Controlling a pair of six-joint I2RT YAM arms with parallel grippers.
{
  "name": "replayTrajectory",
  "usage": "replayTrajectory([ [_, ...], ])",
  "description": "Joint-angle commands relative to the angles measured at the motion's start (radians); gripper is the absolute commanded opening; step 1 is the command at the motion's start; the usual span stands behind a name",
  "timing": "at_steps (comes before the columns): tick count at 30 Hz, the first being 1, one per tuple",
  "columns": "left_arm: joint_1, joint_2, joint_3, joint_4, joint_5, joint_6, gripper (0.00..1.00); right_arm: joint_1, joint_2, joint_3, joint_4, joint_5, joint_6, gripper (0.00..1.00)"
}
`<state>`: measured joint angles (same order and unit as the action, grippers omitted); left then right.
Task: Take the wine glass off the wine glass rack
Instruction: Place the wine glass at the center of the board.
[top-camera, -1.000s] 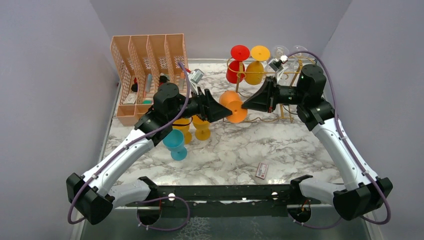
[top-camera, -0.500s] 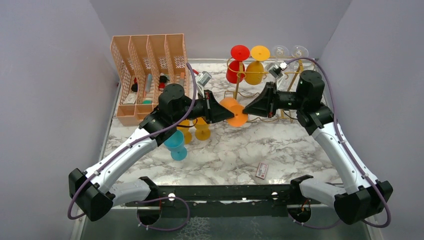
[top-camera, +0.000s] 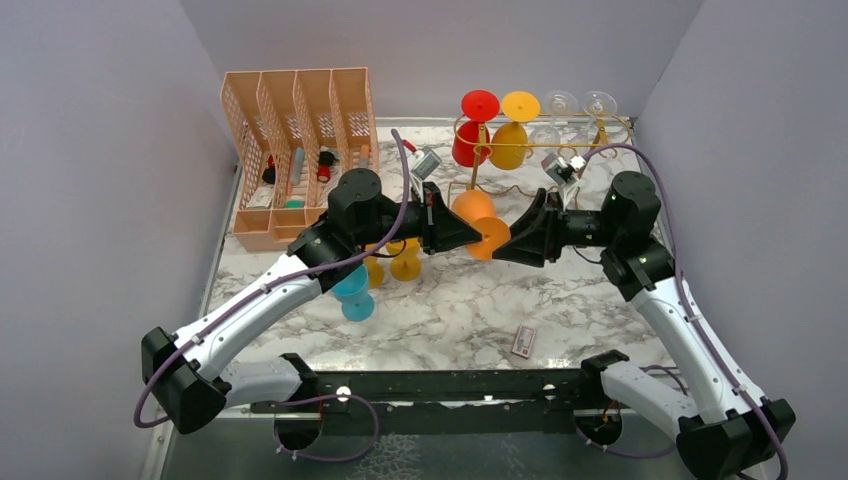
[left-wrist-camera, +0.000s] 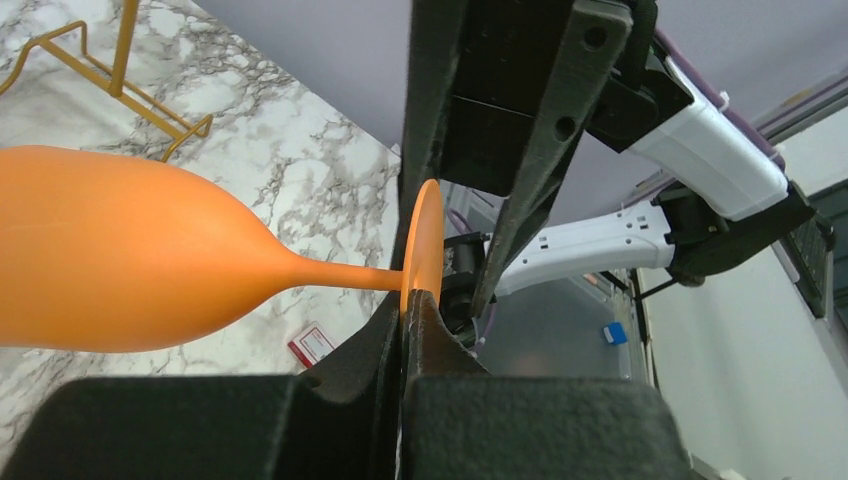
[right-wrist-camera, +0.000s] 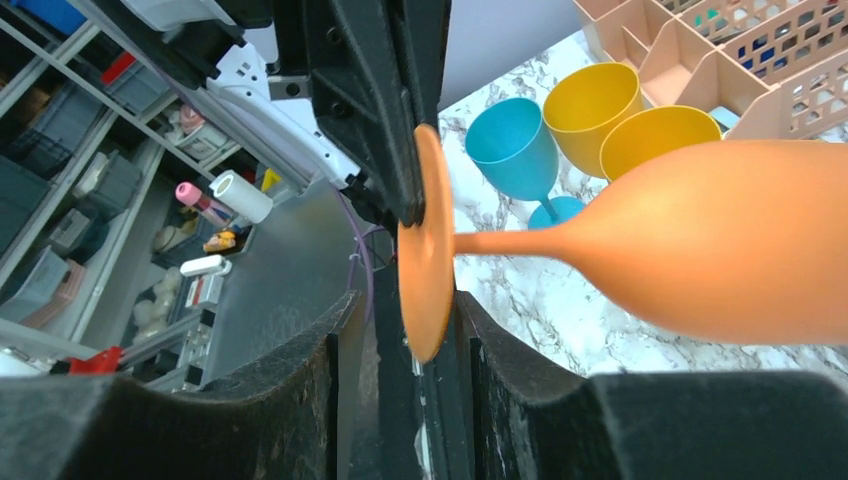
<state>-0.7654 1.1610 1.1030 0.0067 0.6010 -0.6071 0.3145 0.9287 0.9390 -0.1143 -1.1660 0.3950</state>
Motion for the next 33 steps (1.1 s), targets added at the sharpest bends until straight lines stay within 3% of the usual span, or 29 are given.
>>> replayTrajectory([
  [1, -0.042, 0.015, 0.046, 0.043, -0.024, 0.077, 0.0, 0.006, 0.039, -0.004, 0.031, -0.054, 0.052, 0.39],
  [2, -0.05, 0.016, 0.048, 0.043, -0.03, 0.086, 0.0, 0.006, 0.05, -0.003, 0.027, -0.06, 0.052, 0.36],
  [5, -0.057, 0.008, 0.043, 0.041, -0.047, 0.11, 0.0, 0.005, 0.068, -0.005, 0.03, -0.066, 0.051, 0.15],
  [9, -0.06, -0.015, 0.023, 0.037, -0.071, 0.126, 0.0, 0.005, 0.053, -0.046, 0.088, -0.091, 0.054, 0.03],
  [10, -0.058, -0.02, 0.02, 0.033, -0.072, 0.129, 0.05, 0.006, 0.045, -0.063, 0.111, -0.098, 0.054, 0.01],
  [12, -0.059, -0.027, 0.018, 0.02, -0.077, 0.135, 0.29, 0.006, 0.03, -0.097, 0.173, -0.114, 0.046, 0.01],
  [16, -0.06, -0.04, 0.036, -0.04, -0.124, 0.165, 0.61, 0.005, -0.005, -0.185, 0.33, -0.106, 0.004, 0.01],
  [19, -0.06, -0.065, 0.058, -0.109, -0.21, 0.191, 0.82, 0.006, -0.024, -0.271, 0.429, -0.122, -0.041, 0.01],
  [21, -0.058, -0.08, 0.071, -0.161, -0.279, 0.196, 0.91, 0.006, -0.041, -0.339, 0.502, -0.144, -0.076, 0.01],
  [24, -0.057, -0.087, 0.091, -0.234, -0.38, 0.194, 0.98, 0.006, -0.071, -0.436, 0.632, -0.181, -0.083, 0.01],
  [27, -0.017, -0.08, 0.116, -0.325, -0.46, 0.171, 0.99, 0.008, -0.094, -0.51, 0.804, -0.239, -0.031, 0.01],
  [30, 0.143, -0.063, 0.123, -0.335, -0.315, 0.106, 0.99, 0.008, -0.113, -0.554, 0.869, -0.262, -0.027, 0.01],
  [33, 0.276, -0.063, 0.06, -0.191, -0.074, -0.002, 0.99, 0.008, -0.133, -0.576, 0.87, -0.305, -0.069, 0.01],
])
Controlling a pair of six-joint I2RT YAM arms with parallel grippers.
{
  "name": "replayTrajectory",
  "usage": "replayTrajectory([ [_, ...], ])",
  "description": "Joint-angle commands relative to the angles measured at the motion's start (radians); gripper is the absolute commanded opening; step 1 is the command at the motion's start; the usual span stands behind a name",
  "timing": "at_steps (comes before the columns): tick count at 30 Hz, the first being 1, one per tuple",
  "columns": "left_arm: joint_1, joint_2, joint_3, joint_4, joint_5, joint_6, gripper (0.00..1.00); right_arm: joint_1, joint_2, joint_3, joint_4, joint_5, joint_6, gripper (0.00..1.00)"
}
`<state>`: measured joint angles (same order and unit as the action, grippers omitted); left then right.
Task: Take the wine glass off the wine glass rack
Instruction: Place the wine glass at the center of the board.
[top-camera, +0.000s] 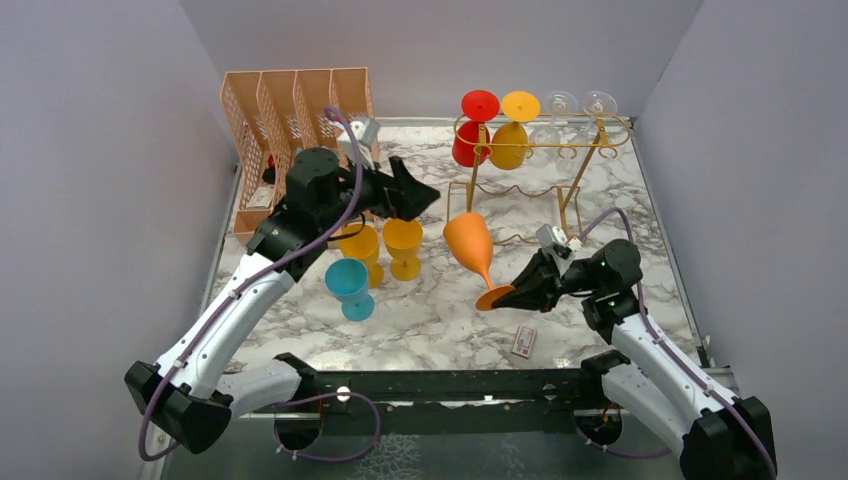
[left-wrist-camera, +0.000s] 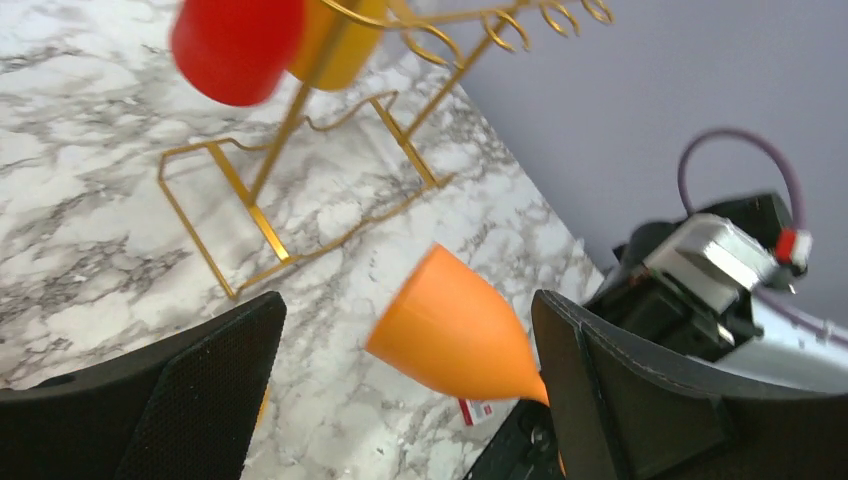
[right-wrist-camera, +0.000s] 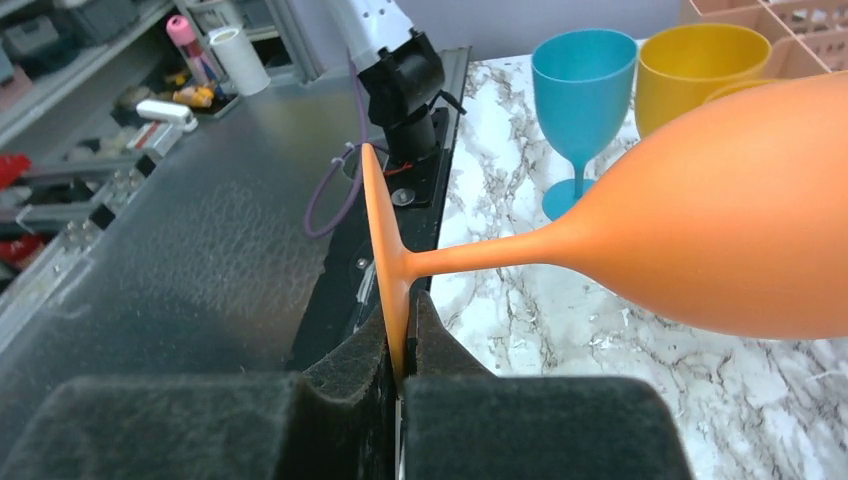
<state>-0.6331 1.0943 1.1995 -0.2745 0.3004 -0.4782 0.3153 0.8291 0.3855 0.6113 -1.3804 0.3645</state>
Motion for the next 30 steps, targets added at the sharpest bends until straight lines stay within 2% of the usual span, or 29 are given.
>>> replayTrajectory([
  [1, 0.162, 0.0, -0.061, 0.147, 0.28, -0.163, 0.99, 0.006, -0.043, -0.028, 0.147, -0.104, -0.049, 0.01],
  [7, 0.175, 0.023, -0.127, 0.389, 0.525, -0.289, 0.99, 0.012, -0.144, -0.041, 0.122, -0.161, -0.161, 0.01],
  [11, 0.174, 0.034, -0.15, 0.483, 0.607, -0.341, 0.99, 0.015, -0.185, 0.003, -0.091, -0.195, -0.342, 0.01],
  [16, 0.156, 0.042, -0.176, 0.557, 0.662, -0.39, 0.97, 0.015, -0.161, 0.145, -0.613, -0.287, -0.829, 0.01],
  [17, 0.146, 0.046, -0.176, 0.556, 0.67, -0.39, 0.96, 0.016, -0.147, 0.195, -0.809, -0.313, -0.972, 0.01],
  [21, 0.069, 0.083, -0.15, 0.547, 0.695, -0.369, 0.9, 0.015, -0.022, 0.327, -1.311, -0.422, -1.52, 0.01],
  [27, 0.026, 0.089, -0.112, 0.507, 0.677, -0.322, 0.89, 0.016, 0.201, 0.473, -1.964, -0.421, -2.204, 0.01],
  [28, 0.026, 0.087, -0.105, 0.484, 0.669, -0.3, 0.89, 0.015, 0.22, 0.486, -2.017, -0.43, -2.268, 0.01],
  [30, 0.026, 0.084, -0.098, 0.458, 0.664, -0.284, 0.89, 0.016, 0.225, 0.492, -2.021, -0.435, -2.277, 0.01],
])
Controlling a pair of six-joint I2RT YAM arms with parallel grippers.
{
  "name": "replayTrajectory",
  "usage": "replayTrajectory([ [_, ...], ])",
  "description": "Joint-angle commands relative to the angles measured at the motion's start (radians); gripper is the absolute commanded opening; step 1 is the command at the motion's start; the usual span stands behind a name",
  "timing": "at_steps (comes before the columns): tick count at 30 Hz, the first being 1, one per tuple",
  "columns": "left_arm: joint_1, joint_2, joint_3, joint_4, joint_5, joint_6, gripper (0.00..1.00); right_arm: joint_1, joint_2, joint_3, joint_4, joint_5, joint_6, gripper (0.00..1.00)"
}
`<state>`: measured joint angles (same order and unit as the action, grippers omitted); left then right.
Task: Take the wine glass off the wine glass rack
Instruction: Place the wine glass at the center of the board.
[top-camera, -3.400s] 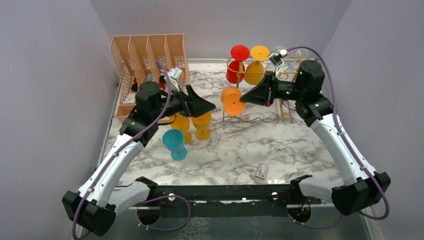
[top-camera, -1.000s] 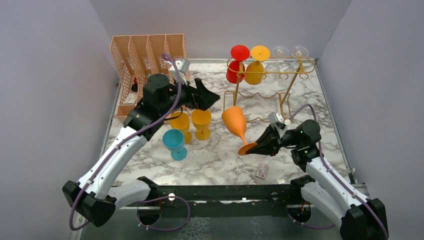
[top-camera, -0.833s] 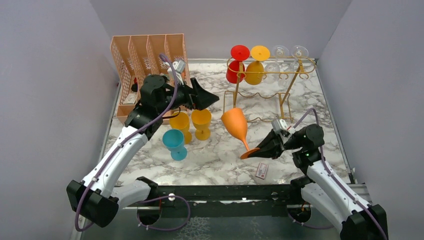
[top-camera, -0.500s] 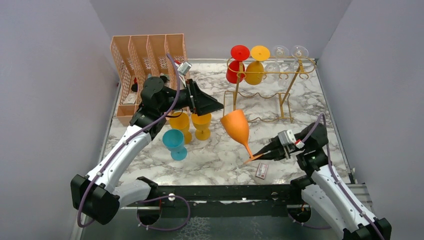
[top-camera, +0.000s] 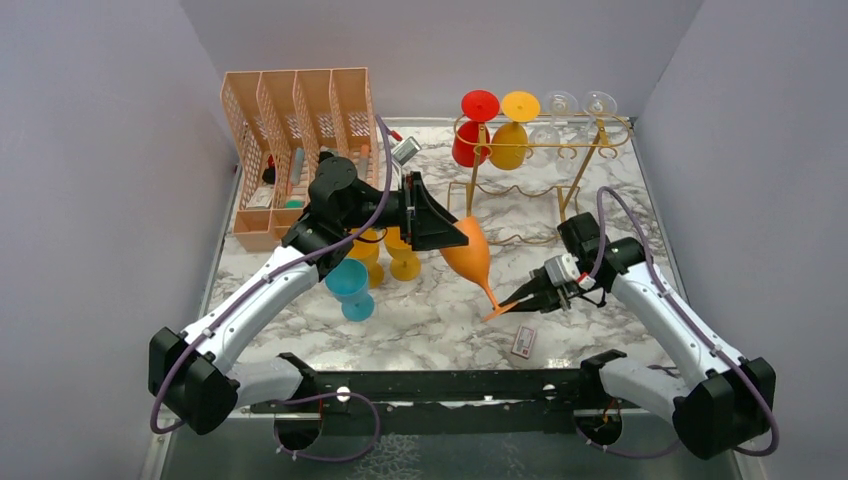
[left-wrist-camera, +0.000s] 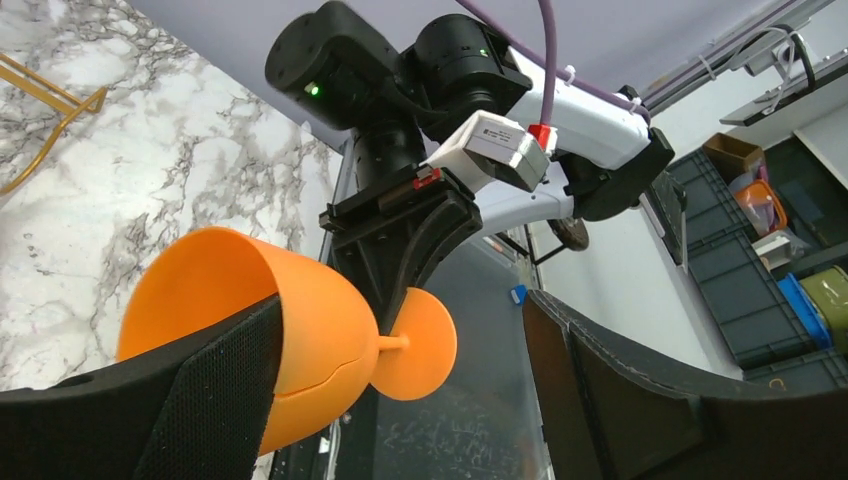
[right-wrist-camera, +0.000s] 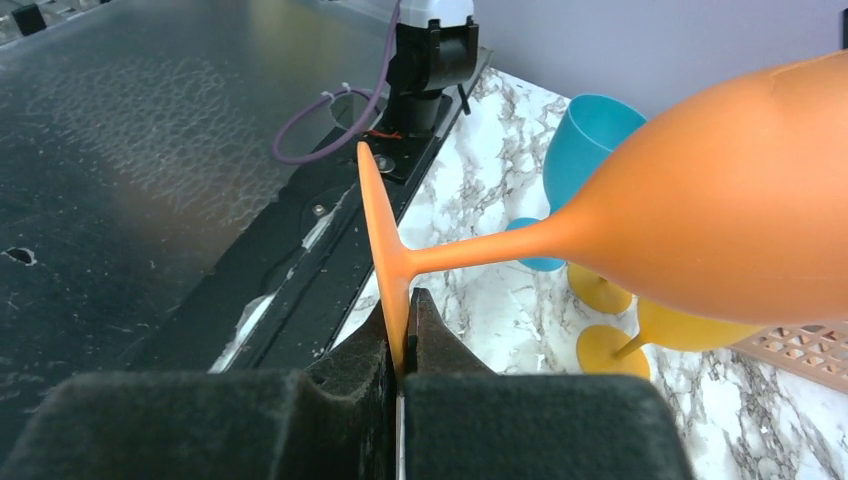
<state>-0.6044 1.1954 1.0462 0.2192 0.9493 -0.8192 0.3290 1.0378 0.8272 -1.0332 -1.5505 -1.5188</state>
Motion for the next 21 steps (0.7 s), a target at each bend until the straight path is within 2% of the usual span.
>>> replayTrajectory([
  [1, -0.003, -0.02, 0.057, -0.047, 0.016, 0.063, 0.88, 0.002, 0.009, 0.048, -0.376, -0.264, -0.397, 0.01],
  [3, -0.003, -0.028, 0.062, -0.084, 0.011, 0.088, 0.88, 0.002, -0.012, 0.043, -0.366, -0.247, -0.387, 0.01],
  [6, -0.003, -0.039, 0.066, -0.112, 0.012, 0.108, 0.88, 0.001, -0.047, 0.03, -0.273, -0.241, -0.267, 0.01],
  [10, -0.003, -0.035, 0.07, -0.134, 0.033, 0.13, 0.84, 0.002, -0.075, 0.021, -0.218, -0.225, -0.206, 0.01],
  [21, -0.014, -0.019, 0.082, -0.144, 0.168, 0.181, 0.58, 0.002, -0.085, 0.016, -0.183, -0.198, -0.156, 0.01],
])
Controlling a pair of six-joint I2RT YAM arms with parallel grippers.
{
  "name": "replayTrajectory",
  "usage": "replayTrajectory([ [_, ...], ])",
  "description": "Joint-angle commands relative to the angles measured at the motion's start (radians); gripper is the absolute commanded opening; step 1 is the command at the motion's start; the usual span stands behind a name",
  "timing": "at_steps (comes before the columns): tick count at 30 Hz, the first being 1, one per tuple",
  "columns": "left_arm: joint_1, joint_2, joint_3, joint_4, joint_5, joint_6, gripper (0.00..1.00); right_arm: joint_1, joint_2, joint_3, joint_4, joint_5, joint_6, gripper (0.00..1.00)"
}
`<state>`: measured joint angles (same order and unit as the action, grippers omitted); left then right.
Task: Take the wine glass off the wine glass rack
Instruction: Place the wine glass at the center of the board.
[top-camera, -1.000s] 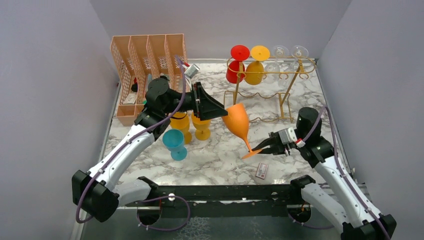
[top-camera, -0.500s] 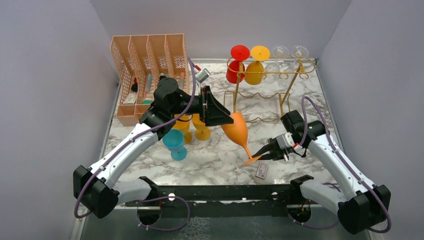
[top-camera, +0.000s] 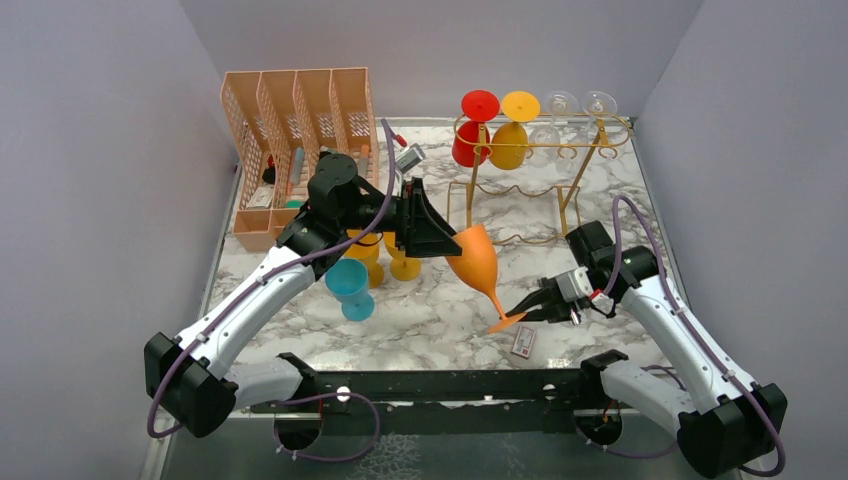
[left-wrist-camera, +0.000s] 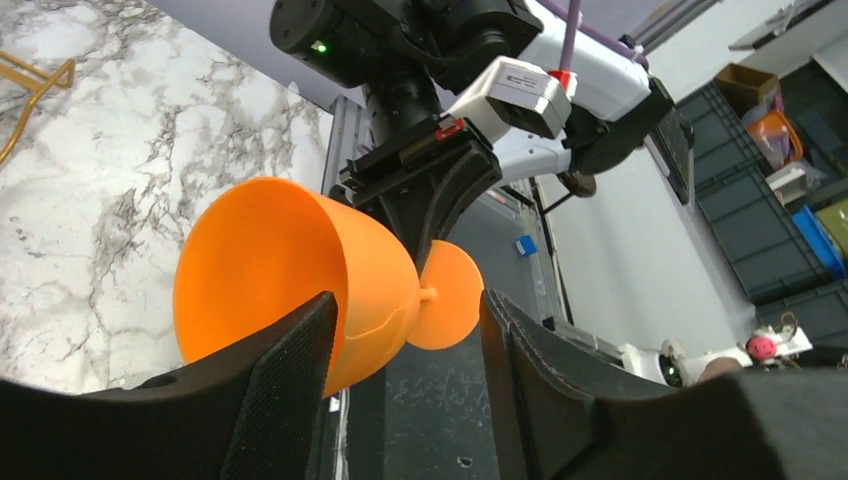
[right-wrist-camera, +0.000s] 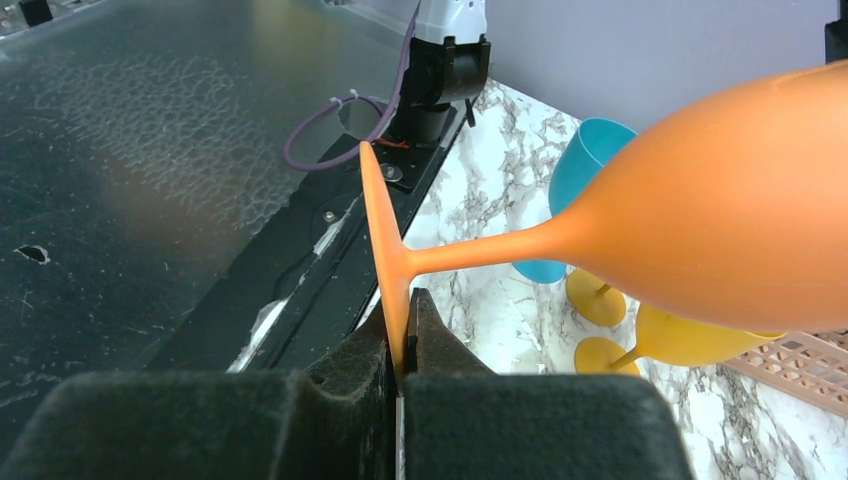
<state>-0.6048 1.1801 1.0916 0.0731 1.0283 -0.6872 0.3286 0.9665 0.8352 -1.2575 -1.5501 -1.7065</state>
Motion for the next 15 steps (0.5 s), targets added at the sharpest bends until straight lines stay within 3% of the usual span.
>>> replayTrajectory([
  [1, -0.016, -0.004, 0.031, 0.001, 0.097, 0.057, 0.55, 0.002, -0.015, 0.007, 0.048, -0.199, 0.038, 0.01],
  [10, -0.023, 0.014, 0.033, -0.039, 0.109, 0.11, 0.19, 0.002, -0.031, -0.007, 0.098, -0.188, 0.097, 0.03],
  [15, -0.023, 0.026, 0.05, -0.083, 0.1, 0.141, 0.03, 0.001, -0.046, -0.016, 0.14, -0.179, 0.148, 0.11],
])
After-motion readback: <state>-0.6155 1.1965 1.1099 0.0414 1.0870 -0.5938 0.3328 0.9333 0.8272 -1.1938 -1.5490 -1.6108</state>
